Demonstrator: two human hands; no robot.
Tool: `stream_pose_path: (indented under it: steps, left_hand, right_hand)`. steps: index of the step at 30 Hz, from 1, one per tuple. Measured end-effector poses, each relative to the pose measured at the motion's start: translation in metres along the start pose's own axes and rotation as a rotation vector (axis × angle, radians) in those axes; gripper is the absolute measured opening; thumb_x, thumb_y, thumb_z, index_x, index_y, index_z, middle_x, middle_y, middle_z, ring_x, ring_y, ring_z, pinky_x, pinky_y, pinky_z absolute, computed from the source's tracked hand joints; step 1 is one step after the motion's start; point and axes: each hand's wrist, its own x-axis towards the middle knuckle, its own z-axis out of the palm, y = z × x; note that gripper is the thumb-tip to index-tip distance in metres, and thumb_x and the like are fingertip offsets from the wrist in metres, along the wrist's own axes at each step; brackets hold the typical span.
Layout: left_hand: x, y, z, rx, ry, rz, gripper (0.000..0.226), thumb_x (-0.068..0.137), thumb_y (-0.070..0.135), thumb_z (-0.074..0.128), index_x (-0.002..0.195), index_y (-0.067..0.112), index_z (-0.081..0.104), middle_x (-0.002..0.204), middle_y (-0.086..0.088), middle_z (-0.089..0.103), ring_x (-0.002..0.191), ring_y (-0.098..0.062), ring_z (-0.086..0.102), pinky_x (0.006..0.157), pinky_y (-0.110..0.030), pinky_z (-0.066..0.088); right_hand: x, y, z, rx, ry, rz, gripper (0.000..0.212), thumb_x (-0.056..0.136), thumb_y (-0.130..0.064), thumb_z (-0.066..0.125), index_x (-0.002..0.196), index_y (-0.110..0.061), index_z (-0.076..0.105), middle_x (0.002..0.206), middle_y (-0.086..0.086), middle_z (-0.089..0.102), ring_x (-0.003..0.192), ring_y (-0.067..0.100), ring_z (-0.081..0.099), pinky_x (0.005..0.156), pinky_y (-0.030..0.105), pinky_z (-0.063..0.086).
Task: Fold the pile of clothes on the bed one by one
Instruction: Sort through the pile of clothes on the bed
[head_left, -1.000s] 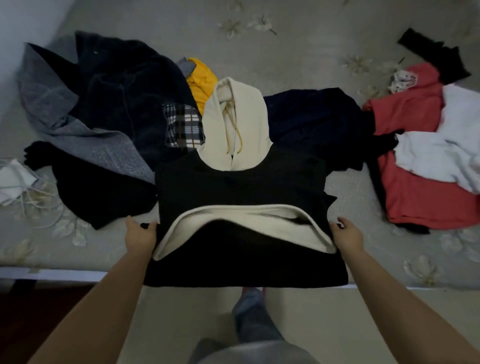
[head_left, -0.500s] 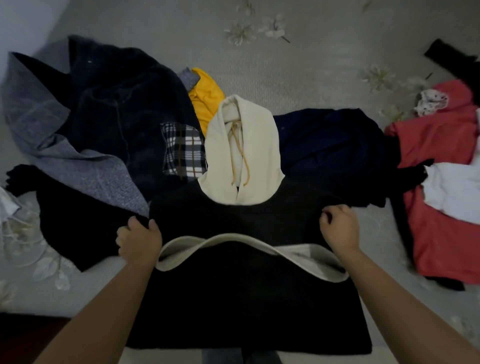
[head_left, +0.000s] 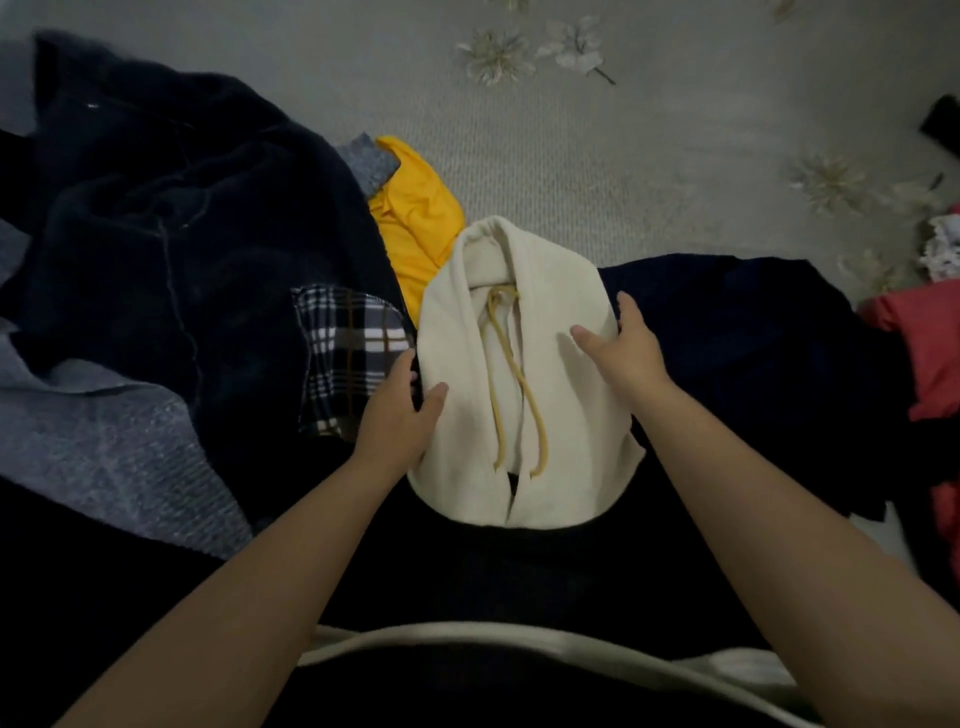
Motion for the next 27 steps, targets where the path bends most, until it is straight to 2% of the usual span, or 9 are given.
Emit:
stream_pose_path:
  steps: [2, 6, 8, 13, 15, 18, 21, 24, 27]
  left_hand:
    - [0.019, 0.005, 0.003, -0.116, -0.022, -0.002, 0.058, 0.092, 0.027, 0.051, 0.142, 0.015, 0.025, 0.135, -0.006, 0.046, 0.118, -0.019, 0.046, 0.084, -0.026, 0.035]
    - [0.049, 0.019, 0.007, -0.337, -0.036, -0.211, 0.075, 0.089, 0.028, 0.056, 0.146, 0.024, 0.008, 0.141, -0.004, 0.038, 0.122, -0.020, 0.042, 0.085, -0.030, 0.035]
    - [0.057, 0.027, 0.007, -0.456, -0.061, -0.259, 0.079, 0.088, 0.019, 0.059, 0.146, 0.024, 0.006, 0.134, -0.003, 0.043, 0.115, -0.018, 0.047, 0.083, -0.030, 0.038]
    - [0.055, 0.041, -0.009, -0.680, -0.091, -0.192, 0.059, 0.087, -0.004, 0.050, 0.140, 0.014, 0.031, 0.106, 0.003, 0.061, 0.089, -0.010, 0.059, 0.069, -0.021, 0.050]
    - [0.040, 0.041, -0.019, -0.630, -0.127, -0.122, 0.048, 0.086, -0.008, 0.046, 0.128, 0.015, 0.047, 0.095, 0.012, 0.061, 0.084, -0.005, 0.059, 0.062, -0.014, 0.049]
    - [0.006, 0.038, -0.031, -0.408, -0.168, -0.107, 0.041, 0.086, -0.005, 0.042, 0.119, 0.015, 0.053, 0.089, 0.009, 0.058, 0.082, -0.012, 0.056, 0.067, -0.025, 0.047]
    - [-0.036, 0.034, -0.036, -0.205, -0.252, -0.040, 0.042, 0.085, -0.005, 0.043, 0.121, 0.012, 0.053, 0.096, 0.004, 0.057, 0.092, -0.017, 0.052, 0.074, -0.027, 0.042]
    - [-0.083, 0.025, -0.038, -0.066, -0.317, 0.064, 0.037, 0.085, -0.007, 0.046, 0.112, 0.016, 0.055, 0.087, 0.005, 0.056, 0.081, -0.011, 0.051, 0.061, -0.004, 0.039]
    - [-0.133, 0.014, -0.036, -0.084, -0.267, 0.075, 0.034, 0.086, -0.007, 0.049, 0.115, 0.009, 0.058, 0.093, -0.003, 0.059, 0.085, -0.013, 0.053, 0.064, -0.010, 0.041]
  right_hand:
    - [0.010, -0.003, 0.003, 0.038, 0.006, 0.012, 0.074, 0.088, -0.029, 0.058, 0.146, -0.018, 0.013, 0.148, 0.005, 0.030, 0.132, 0.023, 0.034, 0.102, 0.032, 0.032]
    - [0.018, -0.010, 0.005, 0.066, -0.025, -0.019, 0.071, 0.088, -0.016, 0.058, 0.146, -0.020, 0.017, 0.144, 0.004, 0.036, 0.127, 0.020, 0.039, 0.096, 0.024, 0.033]
    - [0.016, -0.017, 0.003, 0.082, -0.043, -0.036, 0.070, 0.088, -0.012, 0.057, 0.145, -0.021, 0.017, 0.142, 0.003, 0.039, 0.124, 0.019, 0.042, 0.096, 0.026, 0.035]
    - [-0.011, -0.028, -0.016, 0.281, -0.177, -0.076, 0.050, 0.088, -0.008, 0.056, 0.135, -0.019, 0.043, 0.125, 0.000, 0.055, 0.111, 0.017, 0.055, 0.093, 0.031, 0.046]
    - [-0.030, -0.026, -0.028, 0.333, -0.204, -0.088, 0.041, 0.088, -0.005, 0.055, 0.126, -0.019, 0.052, 0.114, 0.000, 0.062, 0.098, 0.011, 0.062, 0.085, 0.027, 0.052]
    - [-0.063, -0.019, -0.043, 0.330, -0.225, -0.121, 0.038, 0.088, -0.001, 0.053, 0.117, -0.025, 0.055, 0.098, -0.009, 0.065, 0.083, 0.000, 0.064, 0.074, 0.015, 0.053]
    - [-0.097, -0.006, -0.053, 0.290, -0.278, -0.126, 0.039, 0.087, -0.001, 0.053, 0.123, -0.017, 0.052, 0.102, -0.007, 0.063, 0.088, 0.002, 0.061, 0.077, 0.014, 0.051]
    - [-0.133, 0.014, -0.061, 0.258, -0.326, -0.158, 0.040, 0.087, 0.000, 0.053, 0.123, -0.017, 0.051, 0.109, -0.001, 0.061, 0.095, 0.007, 0.059, 0.087, 0.022, 0.047]
    - [-0.169, 0.038, -0.070, 0.274, -0.355, -0.172, 0.039, 0.086, 0.001, 0.054, 0.121, -0.017, 0.052, 0.108, -0.002, 0.062, 0.094, 0.005, 0.059, 0.086, 0.018, 0.047]
